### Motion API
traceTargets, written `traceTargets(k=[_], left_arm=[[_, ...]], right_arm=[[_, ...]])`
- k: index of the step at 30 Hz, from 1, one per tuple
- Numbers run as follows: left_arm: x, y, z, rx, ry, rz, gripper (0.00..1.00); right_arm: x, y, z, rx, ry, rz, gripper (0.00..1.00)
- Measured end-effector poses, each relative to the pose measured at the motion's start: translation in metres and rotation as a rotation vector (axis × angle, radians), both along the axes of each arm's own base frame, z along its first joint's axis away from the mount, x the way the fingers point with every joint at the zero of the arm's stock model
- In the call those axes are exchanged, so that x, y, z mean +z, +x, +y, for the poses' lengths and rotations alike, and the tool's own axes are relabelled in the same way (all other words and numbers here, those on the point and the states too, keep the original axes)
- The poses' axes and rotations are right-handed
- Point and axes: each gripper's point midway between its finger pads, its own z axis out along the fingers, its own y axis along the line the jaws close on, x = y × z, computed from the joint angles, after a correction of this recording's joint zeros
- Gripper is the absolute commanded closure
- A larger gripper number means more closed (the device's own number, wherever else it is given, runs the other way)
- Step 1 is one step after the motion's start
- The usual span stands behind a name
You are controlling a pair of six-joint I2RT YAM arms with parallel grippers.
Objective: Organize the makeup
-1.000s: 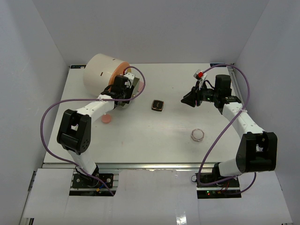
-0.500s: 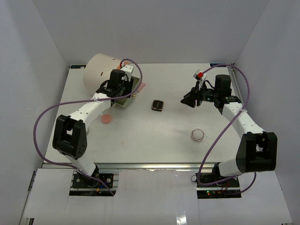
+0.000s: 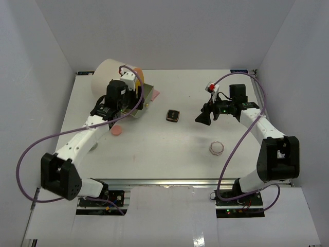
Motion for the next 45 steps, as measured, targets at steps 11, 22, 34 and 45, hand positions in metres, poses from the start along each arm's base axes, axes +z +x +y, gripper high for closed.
traceTargets(k=[11,22,34,45], left_arm=[[0.029,-0.115,0.049,0.060,-0.135,-0.139,0.02],[0.006,-0.130,0.063,0.119,-0.153,-0.138,0.02],[0.005,-0.132,0.063,0.122,-0.169,-0.145,0.02],[0.002,-0.133,0.063,0.124,-0.173,-0.146,0.02]], right_arm=[[-0.042,-0.035,-0.016,-0.023,-0.386,0.009,0.10],[-0.074,-0.075,-0.073,-0.208,-0.674,0.110,0.10],[-0.113,-0.111,-0.092,-0.158,-0.824,0.289,0.10],[-0.139,-0.109,-0.115,-0.204,-0.962,0.301,0.10]])
